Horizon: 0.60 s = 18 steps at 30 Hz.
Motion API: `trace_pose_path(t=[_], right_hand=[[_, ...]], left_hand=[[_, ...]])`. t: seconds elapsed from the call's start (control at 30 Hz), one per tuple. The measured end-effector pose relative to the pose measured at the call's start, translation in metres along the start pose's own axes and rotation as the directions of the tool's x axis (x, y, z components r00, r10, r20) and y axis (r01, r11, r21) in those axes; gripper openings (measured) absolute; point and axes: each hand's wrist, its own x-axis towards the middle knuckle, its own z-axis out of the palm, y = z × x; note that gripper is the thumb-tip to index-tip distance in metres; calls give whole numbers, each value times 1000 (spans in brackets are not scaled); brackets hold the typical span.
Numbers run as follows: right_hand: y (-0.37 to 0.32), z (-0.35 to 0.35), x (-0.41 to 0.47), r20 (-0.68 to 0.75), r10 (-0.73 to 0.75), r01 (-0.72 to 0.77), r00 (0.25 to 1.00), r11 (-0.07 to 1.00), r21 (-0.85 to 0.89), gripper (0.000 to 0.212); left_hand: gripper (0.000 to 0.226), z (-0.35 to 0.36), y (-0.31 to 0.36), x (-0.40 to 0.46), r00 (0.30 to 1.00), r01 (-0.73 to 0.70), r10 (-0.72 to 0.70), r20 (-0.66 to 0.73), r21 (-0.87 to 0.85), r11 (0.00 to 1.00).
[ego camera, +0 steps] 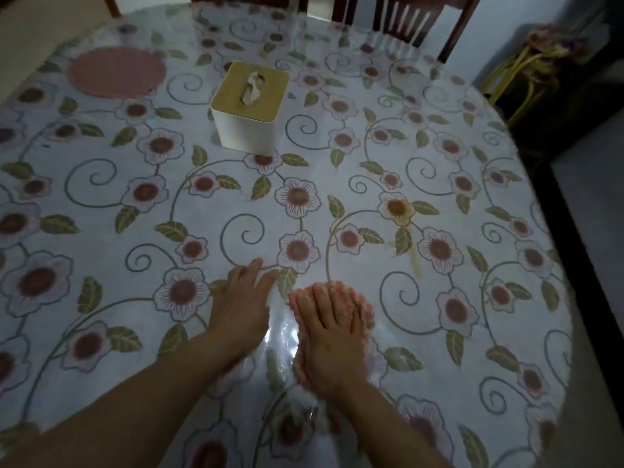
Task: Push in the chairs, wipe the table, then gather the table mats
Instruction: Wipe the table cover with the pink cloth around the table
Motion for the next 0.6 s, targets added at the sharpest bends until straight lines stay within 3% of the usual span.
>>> trace_pose_path(t=[0.2, 0.37, 0.5, 0.6], right_hand=[[67, -15, 111, -68, -129, 123, 989, 988, -95, 56], [72, -28, 185, -56, -118, 113, 991, 991, -74, 57], [44, -28, 160, -1, -90, 90, 996, 996, -29, 56], [12, -21, 82, 50, -368, 369, 928, 930, 4, 70]], left_hand=[[56, 6, 15, 36, 976, 143, -149, -158, -54, 988], [56, 11, 9, 30, 965, 100, -128, -230, -131, 986], [60, 9, 1, 10, 944, 199, -240, -227, -191, 961], [58, 5, -5, -4, 931, 278, -309, -193, -172, 945]])
